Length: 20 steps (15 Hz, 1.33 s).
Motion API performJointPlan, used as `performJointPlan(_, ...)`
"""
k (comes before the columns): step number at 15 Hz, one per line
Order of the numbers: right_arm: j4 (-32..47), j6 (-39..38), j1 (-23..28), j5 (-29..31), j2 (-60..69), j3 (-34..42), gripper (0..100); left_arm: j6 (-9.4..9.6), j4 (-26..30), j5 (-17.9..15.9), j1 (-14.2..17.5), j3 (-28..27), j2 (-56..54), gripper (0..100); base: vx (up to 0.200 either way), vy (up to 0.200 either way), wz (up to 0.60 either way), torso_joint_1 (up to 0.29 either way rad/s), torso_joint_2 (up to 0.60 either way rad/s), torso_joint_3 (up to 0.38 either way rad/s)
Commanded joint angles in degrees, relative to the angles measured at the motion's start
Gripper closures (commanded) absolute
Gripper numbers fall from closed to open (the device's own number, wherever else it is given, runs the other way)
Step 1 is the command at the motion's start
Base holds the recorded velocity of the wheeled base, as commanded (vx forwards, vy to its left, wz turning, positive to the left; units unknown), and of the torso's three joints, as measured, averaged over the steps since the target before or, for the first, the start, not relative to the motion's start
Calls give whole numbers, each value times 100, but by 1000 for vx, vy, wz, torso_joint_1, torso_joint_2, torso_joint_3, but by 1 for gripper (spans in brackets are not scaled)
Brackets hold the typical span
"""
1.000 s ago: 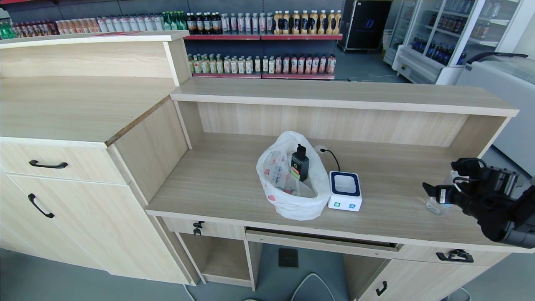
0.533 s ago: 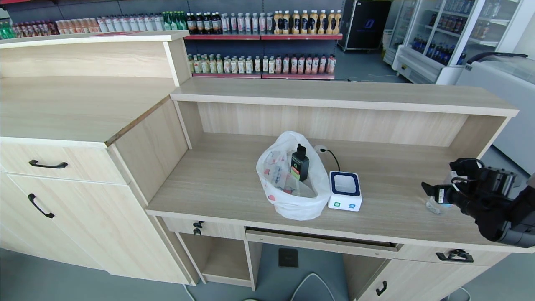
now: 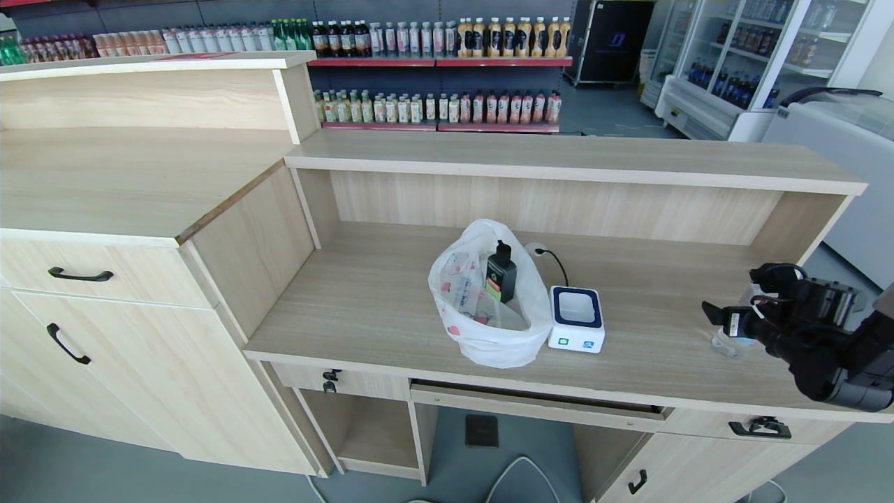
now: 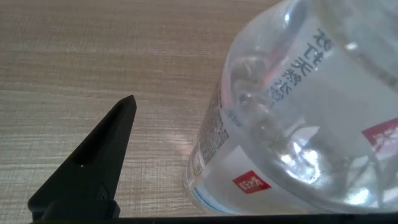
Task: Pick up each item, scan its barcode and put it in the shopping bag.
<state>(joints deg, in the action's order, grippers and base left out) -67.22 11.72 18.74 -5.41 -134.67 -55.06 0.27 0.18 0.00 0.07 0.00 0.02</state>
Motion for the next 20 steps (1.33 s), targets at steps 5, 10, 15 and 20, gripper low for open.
performJointPlan(5,-125,-3,-2,-109,-77,-22,100,0,-1,0,1,0,-2,0,0,0,0,0,0,0)
performJointPlan(10,-125,6,-2,-109,-95,-48,100,0,-1,0,1,0,-2,0,0,0,0,0,0,0)
performJointPlan(15,-107,-3,-19,-118,-77,-154,100,0,-1,0,1,0,-2,0,0,0,0,0,0,0)
performJointPlan(20,1281,-1224,-380,-839,1523,-259,100,0,-1,0,1,0,-2,0,0,0,0,0,0,0)
